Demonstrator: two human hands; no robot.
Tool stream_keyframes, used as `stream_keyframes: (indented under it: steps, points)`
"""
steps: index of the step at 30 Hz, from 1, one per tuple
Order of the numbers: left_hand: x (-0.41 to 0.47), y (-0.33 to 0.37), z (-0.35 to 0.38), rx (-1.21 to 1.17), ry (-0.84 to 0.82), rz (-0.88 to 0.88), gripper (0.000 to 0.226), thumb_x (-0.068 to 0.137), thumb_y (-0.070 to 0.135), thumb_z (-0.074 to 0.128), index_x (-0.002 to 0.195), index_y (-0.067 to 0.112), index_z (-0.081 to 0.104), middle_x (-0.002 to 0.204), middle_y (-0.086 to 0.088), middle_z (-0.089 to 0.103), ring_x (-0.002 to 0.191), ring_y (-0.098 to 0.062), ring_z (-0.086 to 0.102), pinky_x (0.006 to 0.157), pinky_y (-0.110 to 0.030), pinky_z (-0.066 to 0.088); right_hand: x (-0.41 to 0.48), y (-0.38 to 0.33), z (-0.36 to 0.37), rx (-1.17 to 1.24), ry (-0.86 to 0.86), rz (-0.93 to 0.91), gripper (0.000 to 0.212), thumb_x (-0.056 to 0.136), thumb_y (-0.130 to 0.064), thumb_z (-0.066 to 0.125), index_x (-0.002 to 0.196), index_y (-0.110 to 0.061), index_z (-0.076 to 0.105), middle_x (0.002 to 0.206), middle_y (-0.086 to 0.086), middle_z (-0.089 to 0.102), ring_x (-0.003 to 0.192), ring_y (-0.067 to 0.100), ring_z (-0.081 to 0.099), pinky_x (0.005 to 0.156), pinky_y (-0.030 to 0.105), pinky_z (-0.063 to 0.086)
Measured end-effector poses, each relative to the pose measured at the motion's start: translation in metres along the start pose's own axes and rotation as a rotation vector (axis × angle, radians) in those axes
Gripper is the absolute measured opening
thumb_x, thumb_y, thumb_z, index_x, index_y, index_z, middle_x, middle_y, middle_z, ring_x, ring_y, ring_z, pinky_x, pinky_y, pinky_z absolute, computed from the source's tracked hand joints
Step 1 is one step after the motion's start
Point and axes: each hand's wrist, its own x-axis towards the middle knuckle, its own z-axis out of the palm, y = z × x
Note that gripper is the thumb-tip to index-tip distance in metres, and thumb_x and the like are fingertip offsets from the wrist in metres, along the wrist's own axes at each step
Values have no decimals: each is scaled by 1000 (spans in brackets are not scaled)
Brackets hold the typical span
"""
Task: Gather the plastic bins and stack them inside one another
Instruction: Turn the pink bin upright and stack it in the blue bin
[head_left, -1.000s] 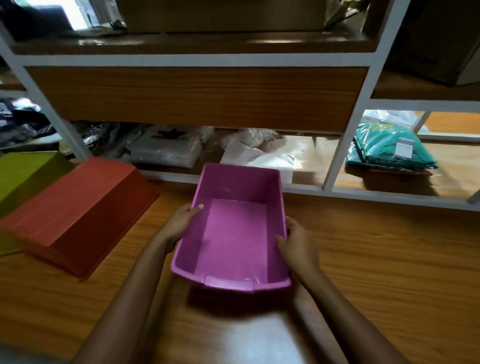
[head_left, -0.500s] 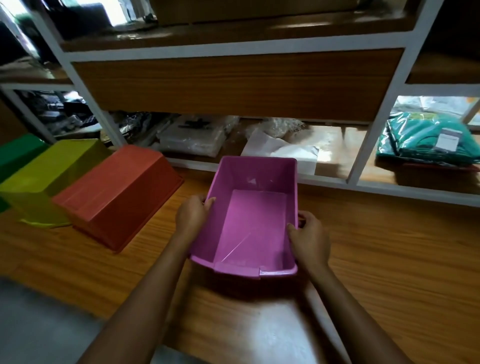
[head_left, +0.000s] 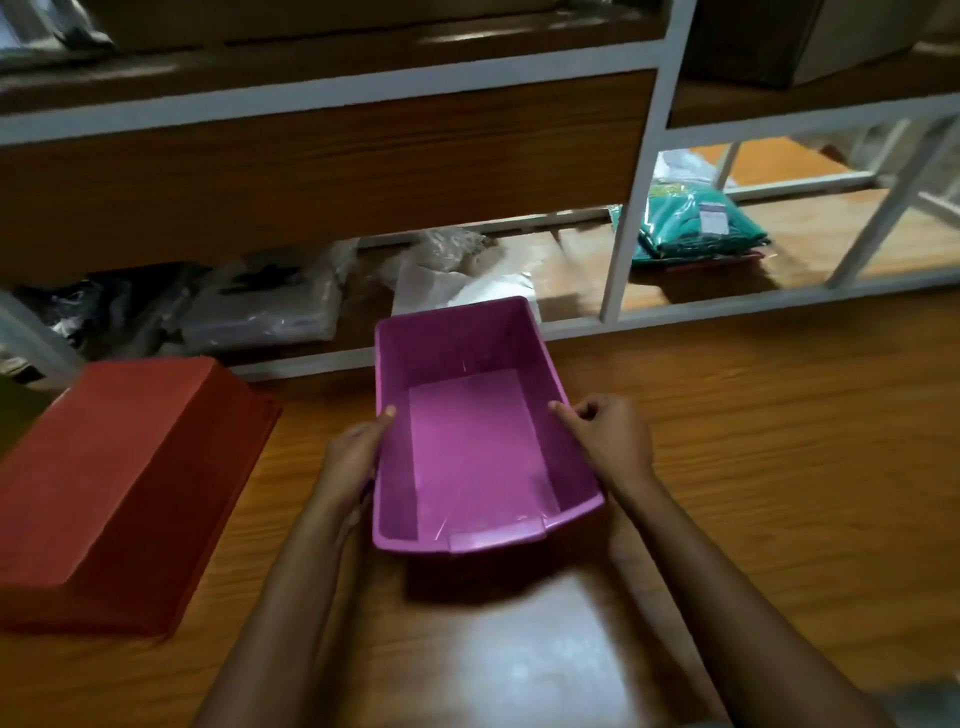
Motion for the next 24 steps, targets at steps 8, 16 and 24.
stream_keyframes:
  steps: [8,16,24]
  points:
    - [-5,7,5,16,-276,74,39,93,39,60,127,19,57,110,-7,72,96,-27,70,74,-38,56,-54,-10,16,110,-24,104,37,86,-37,70,117,-18,65,105,3,74,95,24,69,84,39,54]
    - [-30,5,56,52,-540,175,44,87,39,69,128,24,61,120,-6,70,110,-31,67,96,-52,52,-133,11,-32,153,275,235,56,77,-52,69,124,-25,57,109,-6,71,98,21,69,88,38,54]
    - [-105,-8,126,84,-807,234,43,91,26,66,133,20,56,120,-11,69,105,-33,68,87,-49,57,-239,32,-94,197,601,347,62,87,-43,69,143,-29,46,125,-5,66,109,19,65,95,42,53]
